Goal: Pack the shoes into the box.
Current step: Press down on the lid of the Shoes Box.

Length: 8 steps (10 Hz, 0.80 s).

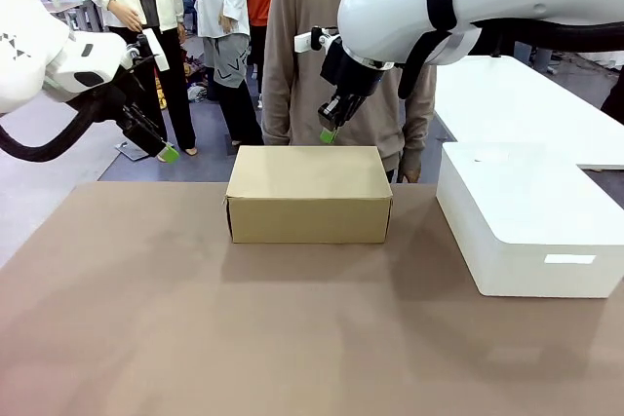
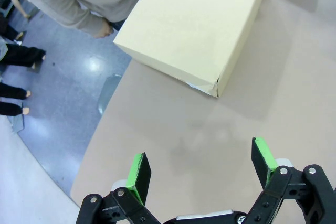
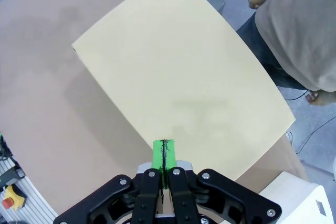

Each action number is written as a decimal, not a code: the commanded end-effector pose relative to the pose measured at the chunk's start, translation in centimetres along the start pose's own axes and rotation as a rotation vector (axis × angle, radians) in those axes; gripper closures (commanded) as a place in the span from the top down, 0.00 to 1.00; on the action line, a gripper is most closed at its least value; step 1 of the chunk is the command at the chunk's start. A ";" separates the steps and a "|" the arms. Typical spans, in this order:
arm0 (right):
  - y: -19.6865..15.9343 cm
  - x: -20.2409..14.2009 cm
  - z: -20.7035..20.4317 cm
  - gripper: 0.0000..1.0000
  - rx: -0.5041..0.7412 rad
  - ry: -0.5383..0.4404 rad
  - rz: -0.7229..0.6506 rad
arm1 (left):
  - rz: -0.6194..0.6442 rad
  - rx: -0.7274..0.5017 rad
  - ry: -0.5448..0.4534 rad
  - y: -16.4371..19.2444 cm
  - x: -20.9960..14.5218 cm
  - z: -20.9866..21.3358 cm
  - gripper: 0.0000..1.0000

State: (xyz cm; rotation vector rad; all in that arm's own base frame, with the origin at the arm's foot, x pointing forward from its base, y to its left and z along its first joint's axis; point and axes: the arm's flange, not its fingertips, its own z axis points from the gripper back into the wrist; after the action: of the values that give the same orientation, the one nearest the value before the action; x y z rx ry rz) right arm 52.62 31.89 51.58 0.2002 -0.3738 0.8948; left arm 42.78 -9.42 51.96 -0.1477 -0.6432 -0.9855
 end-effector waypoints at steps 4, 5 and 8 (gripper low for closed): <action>1.3 -5.3 3.9 0.00 -0.001 0.039 0.047 | 0.012 -0.005 0.010 0.1 0.1 0.2 1.00; 1.9 -7.4 4.8 0.00 -0.005 0.057 0.055 | 0.012 -0.005 0.010 0.1 0.1 0.2 1.00; 3.4 -13.7 5.3 0.19 -0.019 0.115 0.099 | 0.012 -0.005 0.010 0.1 0.1 0.2 1.00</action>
State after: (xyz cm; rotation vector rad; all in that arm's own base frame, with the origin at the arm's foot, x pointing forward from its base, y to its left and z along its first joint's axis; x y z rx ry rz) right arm 42.68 23.84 52.04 0.1166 -0.2762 0.9634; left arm 42.79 -9.42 51.96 -0.1482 -0.6431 -0.9855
